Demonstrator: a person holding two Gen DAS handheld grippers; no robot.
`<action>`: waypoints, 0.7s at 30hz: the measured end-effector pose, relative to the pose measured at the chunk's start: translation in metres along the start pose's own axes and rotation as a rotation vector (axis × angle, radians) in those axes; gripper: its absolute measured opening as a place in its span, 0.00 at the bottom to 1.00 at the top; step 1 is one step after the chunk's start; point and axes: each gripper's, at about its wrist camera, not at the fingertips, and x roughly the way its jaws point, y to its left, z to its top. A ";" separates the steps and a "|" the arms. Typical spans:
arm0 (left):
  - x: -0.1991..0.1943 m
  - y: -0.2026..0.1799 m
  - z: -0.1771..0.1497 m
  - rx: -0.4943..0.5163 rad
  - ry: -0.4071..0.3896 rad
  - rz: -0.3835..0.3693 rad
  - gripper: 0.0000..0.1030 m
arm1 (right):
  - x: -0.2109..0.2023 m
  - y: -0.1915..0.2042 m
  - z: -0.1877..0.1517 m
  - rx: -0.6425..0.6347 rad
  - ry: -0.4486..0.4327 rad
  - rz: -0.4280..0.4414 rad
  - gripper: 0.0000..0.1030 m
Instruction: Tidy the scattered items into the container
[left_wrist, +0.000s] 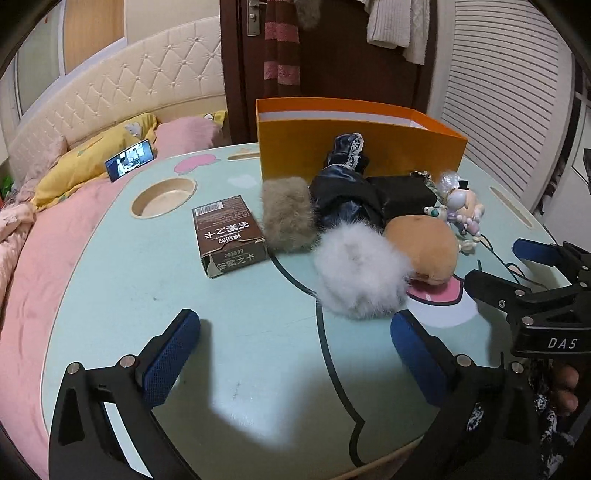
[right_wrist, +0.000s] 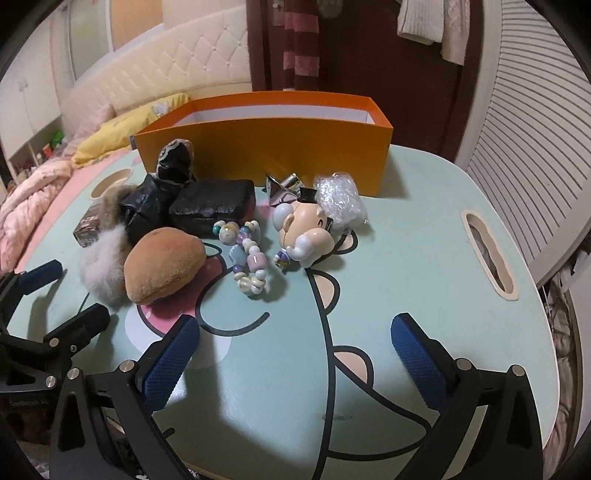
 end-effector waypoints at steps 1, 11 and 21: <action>0.000 0.000 0.000 0.000 -0.001 0.000 1.00 | 0.000 0.000 0.000 -0.002 0.001 0.001 1.00; 0.001 -0.002 0.000 0.002 -0.005 0.000 1.00 | 0.001 0.001 0.000 -0.008 -0.014 0.007 1.00; 0.001 -0.003 0.000 0.007 -0.008 -0.006 1.00 | 0.003 0.001 0.001 -0.026 -0.045 0.022 1.00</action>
